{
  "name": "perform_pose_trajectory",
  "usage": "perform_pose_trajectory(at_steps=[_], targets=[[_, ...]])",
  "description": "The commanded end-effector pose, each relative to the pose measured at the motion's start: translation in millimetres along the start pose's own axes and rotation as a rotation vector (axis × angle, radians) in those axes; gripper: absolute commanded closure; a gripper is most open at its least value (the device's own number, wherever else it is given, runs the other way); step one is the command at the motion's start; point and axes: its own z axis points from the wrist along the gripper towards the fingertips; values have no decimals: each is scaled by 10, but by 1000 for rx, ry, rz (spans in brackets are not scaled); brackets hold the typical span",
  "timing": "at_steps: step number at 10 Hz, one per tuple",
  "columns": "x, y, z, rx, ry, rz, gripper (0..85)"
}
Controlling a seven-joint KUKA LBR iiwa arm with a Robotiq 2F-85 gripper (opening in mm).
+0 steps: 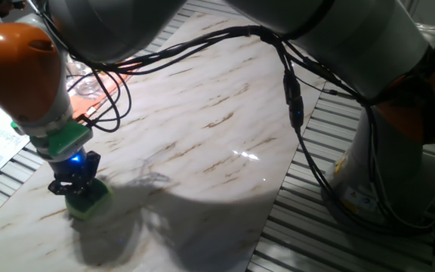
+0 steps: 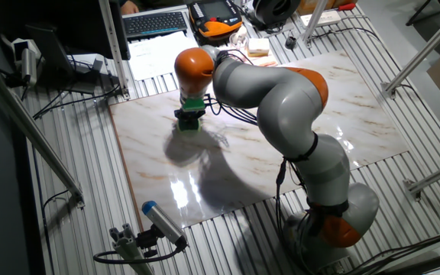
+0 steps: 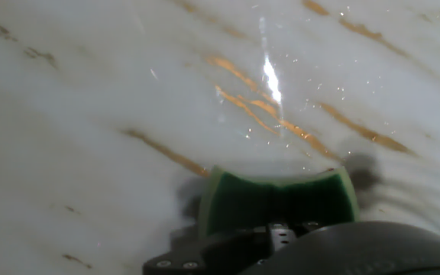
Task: Clean the tabletop with a sponge
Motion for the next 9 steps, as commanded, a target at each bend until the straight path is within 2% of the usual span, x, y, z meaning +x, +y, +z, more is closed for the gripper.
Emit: perform_pose_trajectory(at_steps=[1,4,5,6,7,8,9], targets=[[-20,-1,28,-1,-1,3,850],[-24,-9,39,7,1,-11,850],[-24,-9,39,-21,11,-2,850],[-24,-9,39,-22,25,3,850],[-24,-9,39,-41,29,28,850],[-24,-9,39,-36,20,25,850],[-24,-9,39,-53,21,14,850]])
